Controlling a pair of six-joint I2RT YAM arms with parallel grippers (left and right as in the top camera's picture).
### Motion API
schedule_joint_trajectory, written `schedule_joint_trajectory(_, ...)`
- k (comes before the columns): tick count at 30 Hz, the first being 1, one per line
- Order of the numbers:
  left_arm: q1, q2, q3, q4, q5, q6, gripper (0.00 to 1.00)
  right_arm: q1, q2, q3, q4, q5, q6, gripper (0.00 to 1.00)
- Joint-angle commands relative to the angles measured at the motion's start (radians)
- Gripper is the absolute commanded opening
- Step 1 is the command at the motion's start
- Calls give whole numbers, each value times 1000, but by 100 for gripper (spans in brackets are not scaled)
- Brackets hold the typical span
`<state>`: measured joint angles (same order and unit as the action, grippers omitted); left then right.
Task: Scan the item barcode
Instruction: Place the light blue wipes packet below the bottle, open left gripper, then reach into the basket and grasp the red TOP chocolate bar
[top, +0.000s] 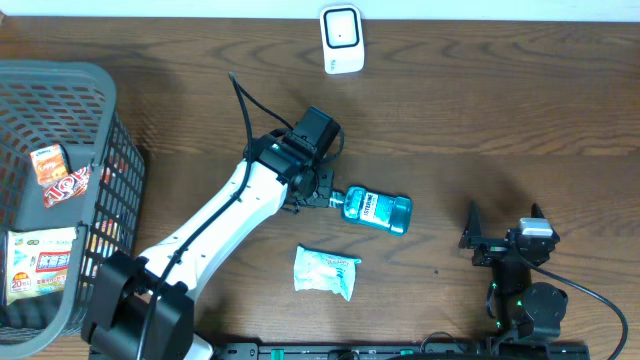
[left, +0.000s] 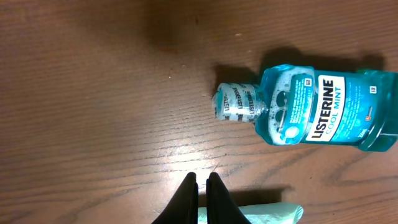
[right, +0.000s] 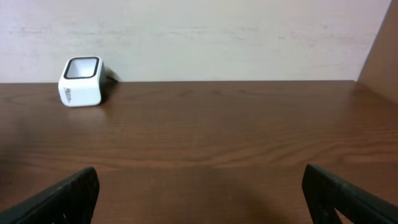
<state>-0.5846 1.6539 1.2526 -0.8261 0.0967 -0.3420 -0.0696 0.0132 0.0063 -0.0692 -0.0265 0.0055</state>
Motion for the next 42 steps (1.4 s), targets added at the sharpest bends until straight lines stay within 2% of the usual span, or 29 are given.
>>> schedule_joint_trajectory(1, 13, -81, 15, -3, -31, 21, 8, 4, -1, -1, -4, -2, -14, 99)
schedule_joint_trajectory(2, 20, -106, 24, -4, -31, 40, 24, 4, -1, -1, -4, -2, -14, 99)
schedule_joint_trajectory(3, 30, -136, 36, -4, -31, 58, 63, 4, -1, 0, -4, -2, -14, 99)
schedule_joint_trajectory(4, 43, -172, 55, -3, -31, 83, 88, 4, -1, -1, -4, -2, -14, 99)
schedule_joint_trajectory(5, 60, -205, 75, -2, -42, 100, 98, 4, -1, 0, -4, -2, -14, 99)
schedule_joint_trajectory(9, 173, -340, 194, 1, -183, 105, 98, 4, -1, -1, -4, -2, -14, 99)
schedule_joint_trajectory(12, 325, -413, 285, 2, -225, 101, 98, 4, -1, -1, -4, -2, -14, 99)
schedule_joint_trajectory(15, 533, -445, 344, 0, -225, 88, 98, 4, -1, -1, -4, -2, -14, 99)
schedule_joint_trajectory(17, 697, -447, 352, -3, -225, 19, 98, 4, -1, -1, -4, -2, -14, 99)
schedule_joint_trajectory(21, 1031, -380, 351, -92, -179, -223, 98, 4, -1, -1, -4, -2, -14, 99)
schedule_joint_trajectory(25, 1226, -256, 351, -159, -61, -393, 98, 4, -1, -1, -4, -2, -14, 99)
schedule_joint_trajectory(28, 1284, -154, 350, -178, 54, -404, 98, 4, -1, -1, -4, -2, -14, 99)
schedule_joint_trajectory(31, 1287, -56, 345, -200, 60, -418, 98, 4, -1, -1, -4, -2, -14, 99)
schedule_joint_trajectory(40, 1262, 183, 335, -192, 56, -681, 98, 4, -1, -1, -4, -2, -14, 99)
schedule_joint_trajectory(42, 1252, 226, 335, -183, 56, -708, 98, 4, -1, -1, -4, -2, -14, 99)
